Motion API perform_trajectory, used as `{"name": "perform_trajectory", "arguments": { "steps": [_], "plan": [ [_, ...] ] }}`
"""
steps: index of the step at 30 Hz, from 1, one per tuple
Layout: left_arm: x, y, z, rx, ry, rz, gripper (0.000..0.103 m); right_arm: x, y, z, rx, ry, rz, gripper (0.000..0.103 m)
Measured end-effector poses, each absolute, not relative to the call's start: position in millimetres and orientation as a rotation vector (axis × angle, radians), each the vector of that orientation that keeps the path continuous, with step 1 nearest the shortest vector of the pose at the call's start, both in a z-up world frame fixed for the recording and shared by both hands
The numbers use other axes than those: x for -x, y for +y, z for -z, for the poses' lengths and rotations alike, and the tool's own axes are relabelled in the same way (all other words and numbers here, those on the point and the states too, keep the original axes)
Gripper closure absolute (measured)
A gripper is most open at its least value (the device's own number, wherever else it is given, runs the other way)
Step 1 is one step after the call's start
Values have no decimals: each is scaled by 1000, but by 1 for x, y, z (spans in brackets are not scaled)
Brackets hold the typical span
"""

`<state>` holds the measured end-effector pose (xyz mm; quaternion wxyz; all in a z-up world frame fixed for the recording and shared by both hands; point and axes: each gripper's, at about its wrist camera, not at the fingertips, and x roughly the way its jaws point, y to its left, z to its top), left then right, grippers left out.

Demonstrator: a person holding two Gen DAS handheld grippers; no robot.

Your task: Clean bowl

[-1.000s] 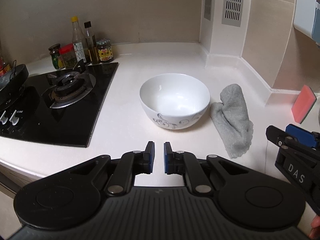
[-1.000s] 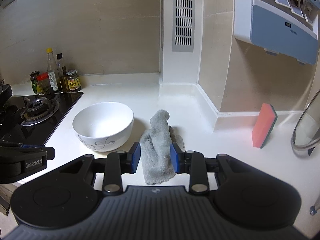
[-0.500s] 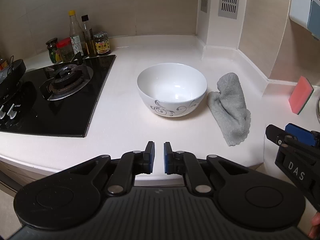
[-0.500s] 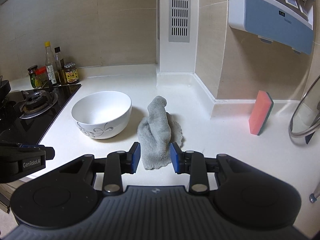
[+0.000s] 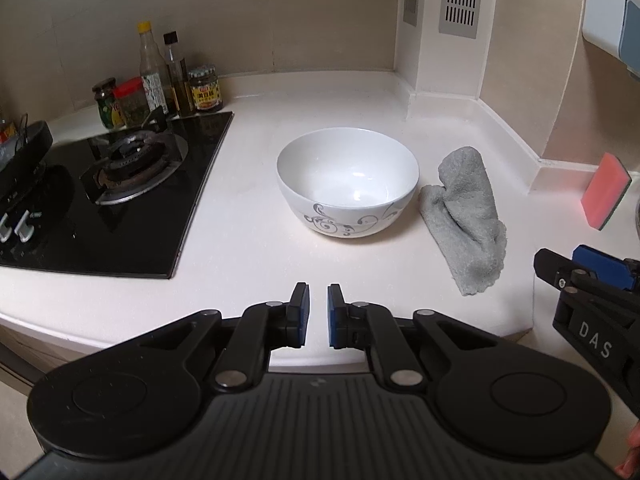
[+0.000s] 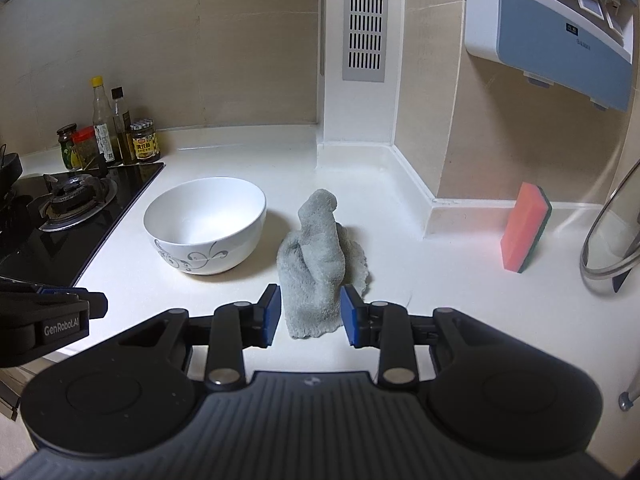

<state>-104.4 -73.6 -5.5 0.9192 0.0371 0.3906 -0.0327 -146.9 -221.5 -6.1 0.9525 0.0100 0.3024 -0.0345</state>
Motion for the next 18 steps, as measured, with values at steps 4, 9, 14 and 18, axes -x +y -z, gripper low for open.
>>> {"name": "perform_trajectory", "arguments": {
  "steps": [4, 9, 14, 18],
  "plan": [
    [104, -75, 3, -98, 765, 51, 95, 144, -222, 7, -16, 621, 71, 75],
    [101, -73, 2, -104, 740, 39, 95, 139, -223, 9, -5, 627, 65, 75],
    [99, -74, 4, -103, 745, 56, 95, 136, -225, 10, -3, 632, 64, 75],
    [96, -75, 6, -87, 772, 78, 95, 134, -227, 10, -2, 634, 65, 75]
  ]
}}
